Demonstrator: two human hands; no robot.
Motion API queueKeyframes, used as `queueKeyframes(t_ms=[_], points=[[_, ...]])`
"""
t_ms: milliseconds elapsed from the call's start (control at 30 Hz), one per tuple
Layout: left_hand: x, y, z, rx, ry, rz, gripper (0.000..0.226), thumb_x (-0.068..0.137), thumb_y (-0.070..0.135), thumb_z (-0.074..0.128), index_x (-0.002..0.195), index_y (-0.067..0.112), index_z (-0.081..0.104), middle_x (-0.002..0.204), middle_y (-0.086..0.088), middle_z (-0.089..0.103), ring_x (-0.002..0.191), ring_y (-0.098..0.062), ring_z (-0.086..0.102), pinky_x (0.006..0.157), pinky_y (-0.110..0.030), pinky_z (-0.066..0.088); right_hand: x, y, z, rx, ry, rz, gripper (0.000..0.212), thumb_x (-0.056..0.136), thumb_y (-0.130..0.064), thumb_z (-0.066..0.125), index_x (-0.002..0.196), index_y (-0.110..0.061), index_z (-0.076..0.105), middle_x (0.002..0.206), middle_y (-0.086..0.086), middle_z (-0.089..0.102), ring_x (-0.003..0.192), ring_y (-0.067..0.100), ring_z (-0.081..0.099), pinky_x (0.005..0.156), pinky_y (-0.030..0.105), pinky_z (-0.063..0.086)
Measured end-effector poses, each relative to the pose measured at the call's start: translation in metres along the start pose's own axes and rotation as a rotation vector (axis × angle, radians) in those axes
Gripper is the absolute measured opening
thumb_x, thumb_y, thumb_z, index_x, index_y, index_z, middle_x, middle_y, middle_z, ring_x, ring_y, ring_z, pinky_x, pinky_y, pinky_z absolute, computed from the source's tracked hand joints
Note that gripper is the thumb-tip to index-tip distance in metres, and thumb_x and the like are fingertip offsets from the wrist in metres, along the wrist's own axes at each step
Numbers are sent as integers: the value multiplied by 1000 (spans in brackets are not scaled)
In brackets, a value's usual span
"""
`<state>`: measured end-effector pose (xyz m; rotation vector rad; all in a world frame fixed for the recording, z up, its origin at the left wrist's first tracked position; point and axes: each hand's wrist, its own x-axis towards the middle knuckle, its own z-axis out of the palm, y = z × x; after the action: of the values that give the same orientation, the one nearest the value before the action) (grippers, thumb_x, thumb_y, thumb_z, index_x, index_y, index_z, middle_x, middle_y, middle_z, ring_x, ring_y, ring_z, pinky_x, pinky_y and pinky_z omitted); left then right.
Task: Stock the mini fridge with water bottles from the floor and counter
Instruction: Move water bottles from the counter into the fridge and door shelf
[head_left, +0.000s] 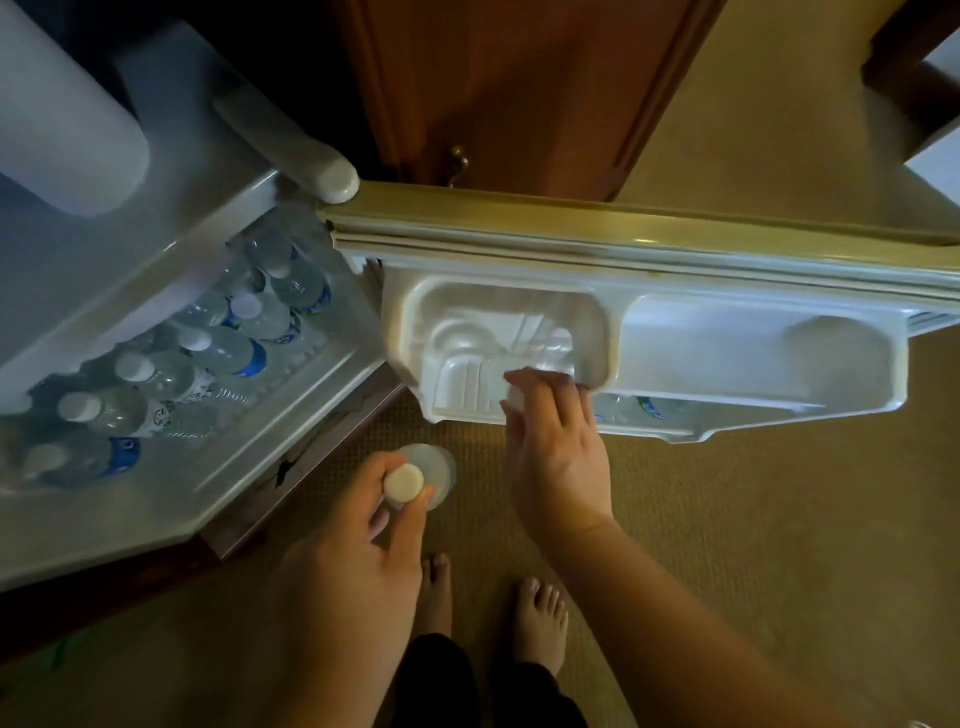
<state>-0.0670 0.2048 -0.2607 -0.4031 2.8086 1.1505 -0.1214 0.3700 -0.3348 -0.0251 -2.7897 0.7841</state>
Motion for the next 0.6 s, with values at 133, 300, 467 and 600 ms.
queueKeyframes(t_ms=[133,300,467,600], points=[[9,-3,6,0,-13,3,23,91,46,64,113,40,64,103,23,72,93,3,70,66,-27,60,4,9,18,-72,-12,-8,43,80,11,74,120,-3,66,114,13,63,105,30,59,76,40,58],[30,3,18,-5,-31,66,29,94,45,61,121,35,65,105,18,74,94,-2,71,68,-33,63,0,17,30,-107,-112,54,48,80,11,70,126,0,63,124,17,62,113,37,60,76,45,61],[53,12,26,3,-16,202,29,94,32,70,121,21,68,98,12,75,85,-6,72,62,-30,61,12,15,33,-65,-242,208,64,83,12,65,143,-6,52,145,17,52,134,38,50,95,51,55],[66,19,33,32,-21,230,29,96,31,69,122,20,67,90,7,75,78,-9,70,58,-22,56,21,13,25,-54,-423,251,88,92,9,50,164,-20,8,171,0,-4,157,24,4,119,38,31]])
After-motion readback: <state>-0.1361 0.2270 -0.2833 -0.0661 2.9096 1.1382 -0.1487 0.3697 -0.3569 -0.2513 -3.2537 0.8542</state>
